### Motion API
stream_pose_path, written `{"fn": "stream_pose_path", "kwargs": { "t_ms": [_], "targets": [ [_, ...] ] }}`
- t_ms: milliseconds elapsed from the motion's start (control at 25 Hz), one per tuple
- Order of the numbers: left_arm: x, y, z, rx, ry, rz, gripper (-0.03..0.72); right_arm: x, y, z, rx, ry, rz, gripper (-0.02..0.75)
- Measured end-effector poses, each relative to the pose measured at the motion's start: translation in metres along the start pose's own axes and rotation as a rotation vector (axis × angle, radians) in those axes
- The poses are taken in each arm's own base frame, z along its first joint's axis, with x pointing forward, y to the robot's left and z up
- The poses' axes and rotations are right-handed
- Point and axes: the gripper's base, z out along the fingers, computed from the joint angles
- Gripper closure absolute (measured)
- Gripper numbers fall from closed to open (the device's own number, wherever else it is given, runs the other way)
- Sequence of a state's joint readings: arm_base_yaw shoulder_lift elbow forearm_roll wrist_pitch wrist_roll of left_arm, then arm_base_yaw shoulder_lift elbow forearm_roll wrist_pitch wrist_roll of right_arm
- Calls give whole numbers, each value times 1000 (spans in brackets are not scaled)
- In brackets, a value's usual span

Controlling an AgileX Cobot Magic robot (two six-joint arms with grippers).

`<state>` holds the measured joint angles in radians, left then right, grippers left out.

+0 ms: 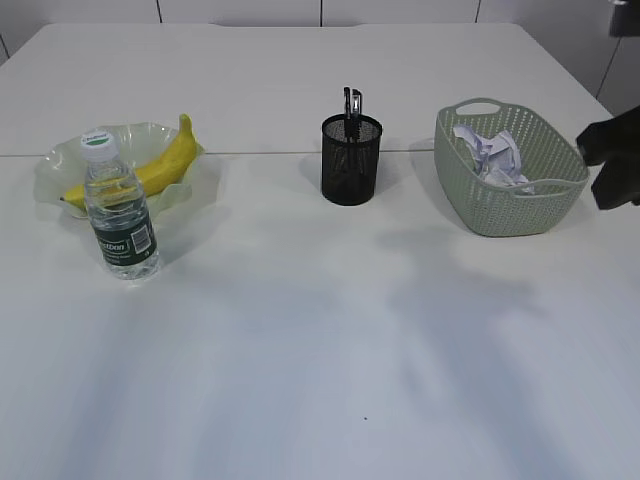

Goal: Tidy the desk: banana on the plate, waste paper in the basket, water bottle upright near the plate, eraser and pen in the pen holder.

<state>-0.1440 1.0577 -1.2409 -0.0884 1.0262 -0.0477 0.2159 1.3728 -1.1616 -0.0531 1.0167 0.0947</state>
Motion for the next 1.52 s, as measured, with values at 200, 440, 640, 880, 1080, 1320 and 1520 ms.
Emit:
{"fn": "stream_pose_path", "kwargs": {
  "t_ms": [200,440,640,880,1080,1320,1520],
  "targets": [
    [19,-1,-22,8,-17,-5,439,17,-3,-40,-4,-72,8,519],
    [75,4,-34,6,21,-31,442,46,-7,-77,-9,-144,35,519],
    [118,7,-60,6,-57,-53,419,75,-10,-95,-9,-150,41,517],
    [145,12,-87,-48,-110,-28,344,105,-13,-119,-15,-223,50,516],
    [160,14,-99,-64,-107,-25,321,136,-15,-126,-19,-268,53,516],
    [174,15,-114,-56,-187,-22,319,175,-18,-126,-21,-302,56,513],
    [189,16,-116,-52,-221,-21,321,207,-20,-127,-28,-376,60,511]
  ]
}}
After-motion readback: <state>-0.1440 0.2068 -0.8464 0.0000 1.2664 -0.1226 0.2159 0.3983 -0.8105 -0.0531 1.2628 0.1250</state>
